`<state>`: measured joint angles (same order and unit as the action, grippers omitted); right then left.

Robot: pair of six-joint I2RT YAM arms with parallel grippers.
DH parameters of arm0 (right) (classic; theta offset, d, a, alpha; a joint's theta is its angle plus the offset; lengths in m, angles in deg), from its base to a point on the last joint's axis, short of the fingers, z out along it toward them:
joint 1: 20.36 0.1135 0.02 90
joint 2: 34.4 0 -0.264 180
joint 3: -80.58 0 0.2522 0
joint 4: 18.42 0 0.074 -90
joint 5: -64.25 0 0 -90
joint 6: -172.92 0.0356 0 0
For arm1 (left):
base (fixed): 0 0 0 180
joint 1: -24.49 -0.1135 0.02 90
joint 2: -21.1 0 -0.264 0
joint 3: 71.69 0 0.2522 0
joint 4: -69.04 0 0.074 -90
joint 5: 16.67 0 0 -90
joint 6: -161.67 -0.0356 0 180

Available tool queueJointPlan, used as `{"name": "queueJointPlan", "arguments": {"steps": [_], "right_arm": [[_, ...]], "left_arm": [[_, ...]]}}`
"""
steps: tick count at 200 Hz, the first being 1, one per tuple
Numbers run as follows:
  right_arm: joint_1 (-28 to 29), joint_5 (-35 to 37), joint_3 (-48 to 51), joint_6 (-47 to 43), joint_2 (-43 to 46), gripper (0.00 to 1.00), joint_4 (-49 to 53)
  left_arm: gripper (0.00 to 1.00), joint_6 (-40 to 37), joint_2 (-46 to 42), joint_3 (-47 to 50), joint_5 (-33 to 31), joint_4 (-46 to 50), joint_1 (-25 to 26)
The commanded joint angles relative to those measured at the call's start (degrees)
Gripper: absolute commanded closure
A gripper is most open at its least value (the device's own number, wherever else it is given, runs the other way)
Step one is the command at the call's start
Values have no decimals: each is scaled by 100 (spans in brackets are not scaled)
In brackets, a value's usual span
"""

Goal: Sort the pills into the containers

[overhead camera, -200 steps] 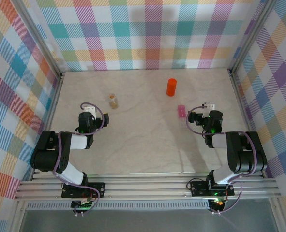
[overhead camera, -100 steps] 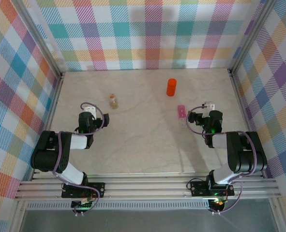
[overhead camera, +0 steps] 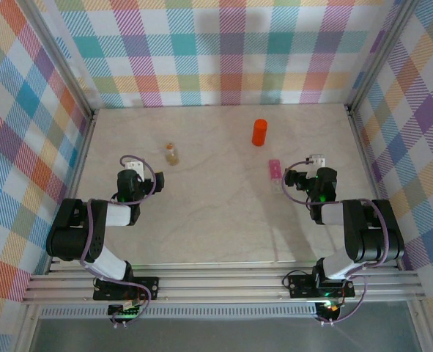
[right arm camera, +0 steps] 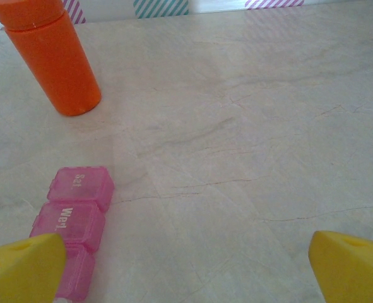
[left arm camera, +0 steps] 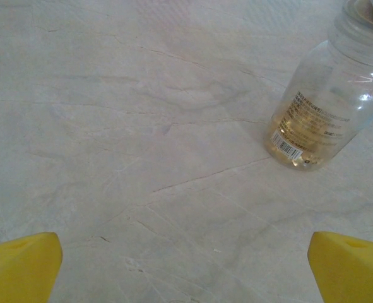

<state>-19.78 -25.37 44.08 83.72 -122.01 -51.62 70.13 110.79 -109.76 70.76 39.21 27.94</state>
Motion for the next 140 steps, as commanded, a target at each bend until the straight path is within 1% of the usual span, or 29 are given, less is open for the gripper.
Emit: {"name": "queueJointPlan", "arguments": {"steps": [1,11,32,55,66,72,88,95,103,111,120,127,140], "right_arm": [[12,-31,-99,-32,-32,1,-39],[12,-171,-107,-90,-34,1,-25],[8,-175,-99,-102,-32,1,-30],[62,-168,-52,-163,1,1,-83],[138,-39,26,-209,48,1,-195],[180,33,77,-224,108,1,-254],[234,258,216,-220,410,1,-277],[331,549,99,-212,674,1,192],[389,717,-261,-81,1007,1,1293],[390,838,-695,265,1197,1,2286],[394,1027,-1056,805,1283,1,2960],[390,995,-1308,1095,1298,1,3333],[397,683,-1839,1310,1227,1,3979]], "left_arm": [[0,-65,-30,-103,27,1,-14],[0,-79,-31,-106,4,2,3],[0,-94,-56,-87,-65,-17,31],[0,-210,-447,-331,-285,748,210],[0,-67,-735,-472,-652,1293,285],[0,136,-876,-517,-902,1573,290],[0,648,-1279,-476,-1751,1869,292],[0,879,-1478,-417,-2170,1953,294],[0,1209,-1685,-377,-2628,2087,290],[0,1577,-1830,-364,-3045,2278,288],[0,2212,-1968,-395,-3449,2629,277],[0,2556,-2014,-443,-3613,2856,270],[0,2726,-2017,-512,-3564,2976,252]]}}
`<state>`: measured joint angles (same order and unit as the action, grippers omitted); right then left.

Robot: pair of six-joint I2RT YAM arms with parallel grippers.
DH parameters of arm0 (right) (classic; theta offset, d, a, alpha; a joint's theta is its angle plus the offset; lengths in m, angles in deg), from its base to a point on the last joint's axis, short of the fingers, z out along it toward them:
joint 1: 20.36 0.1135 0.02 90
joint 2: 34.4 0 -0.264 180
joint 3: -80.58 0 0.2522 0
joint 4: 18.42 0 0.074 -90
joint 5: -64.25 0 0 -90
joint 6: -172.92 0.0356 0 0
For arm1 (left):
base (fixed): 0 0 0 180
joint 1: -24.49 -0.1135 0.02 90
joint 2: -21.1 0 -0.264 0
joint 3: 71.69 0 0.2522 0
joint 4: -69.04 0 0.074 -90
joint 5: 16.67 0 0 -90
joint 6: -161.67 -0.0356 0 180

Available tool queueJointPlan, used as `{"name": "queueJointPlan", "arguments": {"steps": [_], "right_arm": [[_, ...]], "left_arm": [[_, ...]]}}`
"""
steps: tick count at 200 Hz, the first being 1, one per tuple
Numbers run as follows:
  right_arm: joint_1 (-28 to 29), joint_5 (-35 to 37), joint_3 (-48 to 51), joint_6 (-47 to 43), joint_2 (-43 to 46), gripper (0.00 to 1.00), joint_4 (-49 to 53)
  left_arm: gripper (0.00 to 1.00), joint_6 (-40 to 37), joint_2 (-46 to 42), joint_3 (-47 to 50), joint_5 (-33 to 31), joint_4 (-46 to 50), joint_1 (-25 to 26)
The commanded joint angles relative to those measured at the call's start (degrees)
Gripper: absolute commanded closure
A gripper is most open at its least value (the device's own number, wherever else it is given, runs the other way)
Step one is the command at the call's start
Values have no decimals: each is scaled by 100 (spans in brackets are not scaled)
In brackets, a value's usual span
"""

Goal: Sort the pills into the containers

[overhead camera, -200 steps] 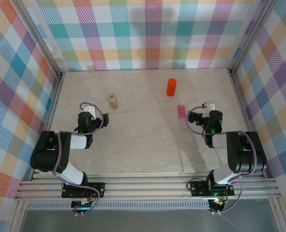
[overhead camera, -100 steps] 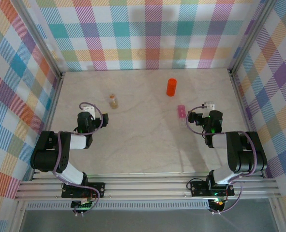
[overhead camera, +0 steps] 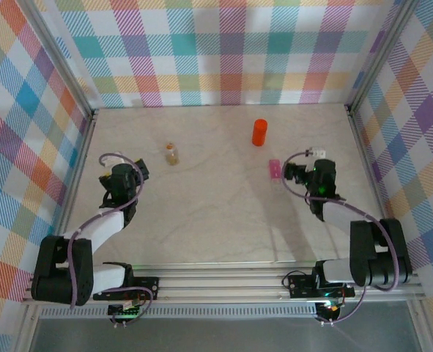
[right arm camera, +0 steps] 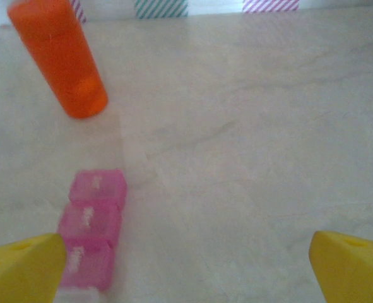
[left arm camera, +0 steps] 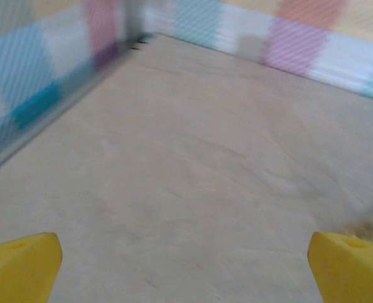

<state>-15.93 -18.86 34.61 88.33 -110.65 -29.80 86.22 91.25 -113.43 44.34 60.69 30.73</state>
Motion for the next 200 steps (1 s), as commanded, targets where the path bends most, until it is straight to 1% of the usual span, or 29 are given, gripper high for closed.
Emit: {"name": "queueJointPlan", "arguments": {"steps": [1,15,34,58,84,123,149,165,180,200], "right_arm": [[14,9,-941,861,83,1,1844],[14,-244,-1589,1123,-101,1,2437],[36,-662,-2413,1337,-505,1,2908],[220,-966,-3423,1250,-1270,1,3347],[579,-804,-4561,891,-2110,1,3951],[931,-507,-5724,624,-3033,1,4488],[1042,-81,-5979,610,-3275,1,4741],[1052,-16,-5913,649,-3288,1,4732],[1047,42,-5937,726,-3287,1,5007],[1063,256,-5587,908,-3122,1,5273]], "left_arm": [[0,1128,-63,-150,-910,829,-31],[0,1165,-94,-141,-619,745,-30],[0,1085,-163,-85,-92,592,-30],[0,1101,-181,-28,85,482,-30],[0,1061,-220,-27,131,471,-26],[0,1054,-266,4,217,418,-12],[0,1027,-235,-5,238,396,-10],[0,1044,-224,-15,245,409,-18],[0,1065,-259,-10,217,418,-14],[0,1094,-334,4,98,473,-9]]}}
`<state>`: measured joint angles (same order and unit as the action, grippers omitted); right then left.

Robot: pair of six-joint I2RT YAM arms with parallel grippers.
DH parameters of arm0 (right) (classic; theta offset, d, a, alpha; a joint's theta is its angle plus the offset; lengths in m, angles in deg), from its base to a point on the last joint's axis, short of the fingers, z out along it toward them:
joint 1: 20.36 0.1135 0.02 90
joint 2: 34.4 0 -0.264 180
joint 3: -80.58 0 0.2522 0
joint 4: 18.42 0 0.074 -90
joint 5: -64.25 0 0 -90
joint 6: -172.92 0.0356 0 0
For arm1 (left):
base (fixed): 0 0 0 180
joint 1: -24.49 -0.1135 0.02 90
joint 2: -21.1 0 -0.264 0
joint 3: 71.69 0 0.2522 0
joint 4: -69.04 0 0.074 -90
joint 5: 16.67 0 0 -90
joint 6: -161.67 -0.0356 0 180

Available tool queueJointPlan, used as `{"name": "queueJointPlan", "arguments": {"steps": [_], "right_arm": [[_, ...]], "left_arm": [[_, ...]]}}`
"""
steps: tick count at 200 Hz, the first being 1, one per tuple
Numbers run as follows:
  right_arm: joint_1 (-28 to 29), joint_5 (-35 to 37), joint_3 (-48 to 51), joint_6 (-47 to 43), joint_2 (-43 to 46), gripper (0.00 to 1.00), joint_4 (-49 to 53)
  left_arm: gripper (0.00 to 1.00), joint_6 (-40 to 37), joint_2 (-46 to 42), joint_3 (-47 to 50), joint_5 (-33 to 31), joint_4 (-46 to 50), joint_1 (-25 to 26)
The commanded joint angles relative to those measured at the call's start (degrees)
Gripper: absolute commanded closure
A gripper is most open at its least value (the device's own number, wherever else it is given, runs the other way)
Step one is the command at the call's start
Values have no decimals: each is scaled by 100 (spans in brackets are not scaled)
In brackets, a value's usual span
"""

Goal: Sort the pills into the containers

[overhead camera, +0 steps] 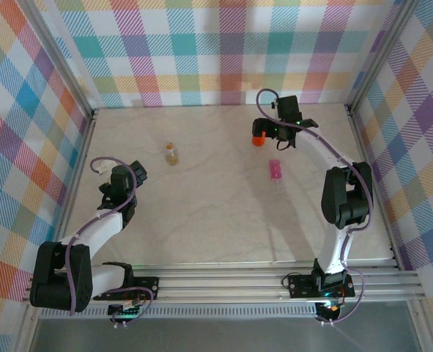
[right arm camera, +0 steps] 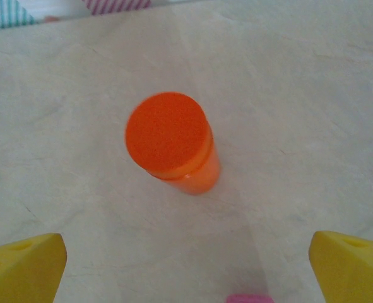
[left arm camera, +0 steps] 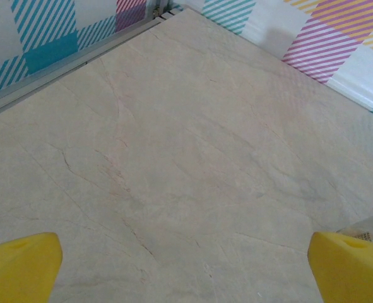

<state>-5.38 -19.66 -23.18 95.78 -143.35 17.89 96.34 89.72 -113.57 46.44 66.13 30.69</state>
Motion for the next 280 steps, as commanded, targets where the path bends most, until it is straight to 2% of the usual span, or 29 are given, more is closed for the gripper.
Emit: {"name": "queueJointPlan", "arguments": {"steps": [1,33,59,91,128,165,193,280], "right_arm": [[6,343,219,172,160,1,505],[5,494,903,181,435,1,680],[20,353,1535,205,740,0,744],[63,11,2127,-20,910,10,572],[90,41,2279,-241,729,12,709],[145,-41,2270,-547,540,24,748],[163,-6,2210,-807,368,26,798],[171,6,1695,-1126,-70,55,1123]], "left_arm": [[0,86,-186,13,-122,-68,0],[0,169,-270,-4,-117,1,-4],[0,247,-344,-4,-272,108,-2],[0,298,-366,-7,-259,115,-2],[0,362,-203,-137,-274,295,-2],[0,390,-233,-112,-281,278,4],[0,398,-203,-132,-273,295,-4],[0,451,-190,-183,-369,398,0]]}}
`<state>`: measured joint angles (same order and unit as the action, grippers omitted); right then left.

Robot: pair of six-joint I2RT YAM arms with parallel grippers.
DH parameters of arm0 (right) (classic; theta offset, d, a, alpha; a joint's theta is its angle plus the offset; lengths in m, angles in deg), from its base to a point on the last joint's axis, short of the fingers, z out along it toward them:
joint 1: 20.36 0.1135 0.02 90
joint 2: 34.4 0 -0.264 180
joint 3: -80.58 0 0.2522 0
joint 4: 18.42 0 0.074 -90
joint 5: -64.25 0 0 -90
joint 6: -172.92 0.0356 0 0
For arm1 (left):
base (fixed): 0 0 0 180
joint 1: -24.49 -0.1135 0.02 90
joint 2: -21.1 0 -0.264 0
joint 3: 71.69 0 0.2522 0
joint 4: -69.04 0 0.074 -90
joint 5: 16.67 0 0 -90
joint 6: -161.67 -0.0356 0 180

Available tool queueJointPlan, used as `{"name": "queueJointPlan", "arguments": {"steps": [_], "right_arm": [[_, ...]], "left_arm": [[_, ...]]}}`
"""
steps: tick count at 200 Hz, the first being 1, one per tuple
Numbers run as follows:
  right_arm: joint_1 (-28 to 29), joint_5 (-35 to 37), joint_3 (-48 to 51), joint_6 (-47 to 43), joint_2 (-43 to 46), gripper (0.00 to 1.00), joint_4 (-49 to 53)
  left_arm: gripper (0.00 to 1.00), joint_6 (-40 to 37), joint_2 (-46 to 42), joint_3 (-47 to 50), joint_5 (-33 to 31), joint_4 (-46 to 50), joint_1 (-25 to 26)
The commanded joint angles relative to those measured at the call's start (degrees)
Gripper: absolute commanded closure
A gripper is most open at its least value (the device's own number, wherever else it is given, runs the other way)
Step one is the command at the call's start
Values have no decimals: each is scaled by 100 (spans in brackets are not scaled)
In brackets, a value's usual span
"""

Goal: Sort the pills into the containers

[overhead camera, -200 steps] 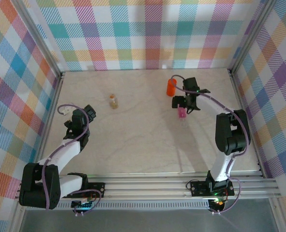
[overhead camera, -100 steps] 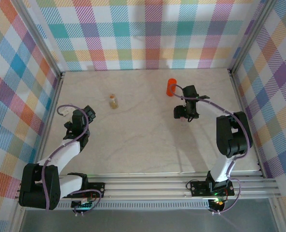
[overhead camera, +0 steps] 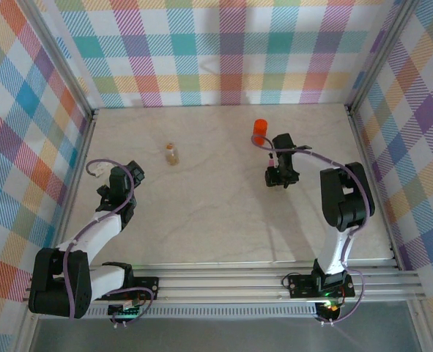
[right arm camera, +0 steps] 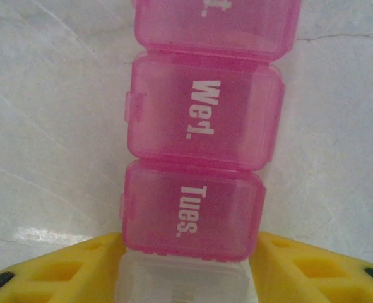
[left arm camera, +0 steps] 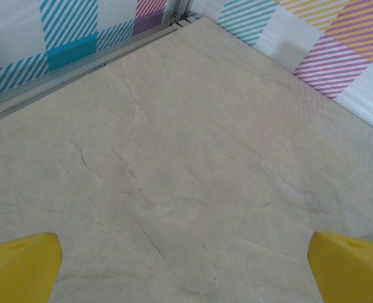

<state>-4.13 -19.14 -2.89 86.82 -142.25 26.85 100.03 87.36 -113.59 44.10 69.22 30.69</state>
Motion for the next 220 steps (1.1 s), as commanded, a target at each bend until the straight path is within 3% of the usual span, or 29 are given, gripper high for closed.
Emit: {"name": "queueJointPlan", "arguments": {"steps": [1,46,68,95,150,220], "right_arm": [[47,-46,-346,-235,-190,55,234],[137,-391,-523,-836,-52,63,315],[326,-810,-774,-1543,78,80,628],[874,-792,-744,-3252,275,74,778],[1556,-498,-526,-6550,304,76,1008],[1685,27,-1658,-8384,-670,76,1246]], "left_arm": [[0,82,50,-182,-140,92,-2],[0,86,-19,-170,-211,127,-3],[0,109,-58,-157,-212,119,-4],[0,138,-100,-131,-212,119,0],[0,212,-69,-94,-127,58,-3],[0,218,9,-121,-116,67,4]]}}
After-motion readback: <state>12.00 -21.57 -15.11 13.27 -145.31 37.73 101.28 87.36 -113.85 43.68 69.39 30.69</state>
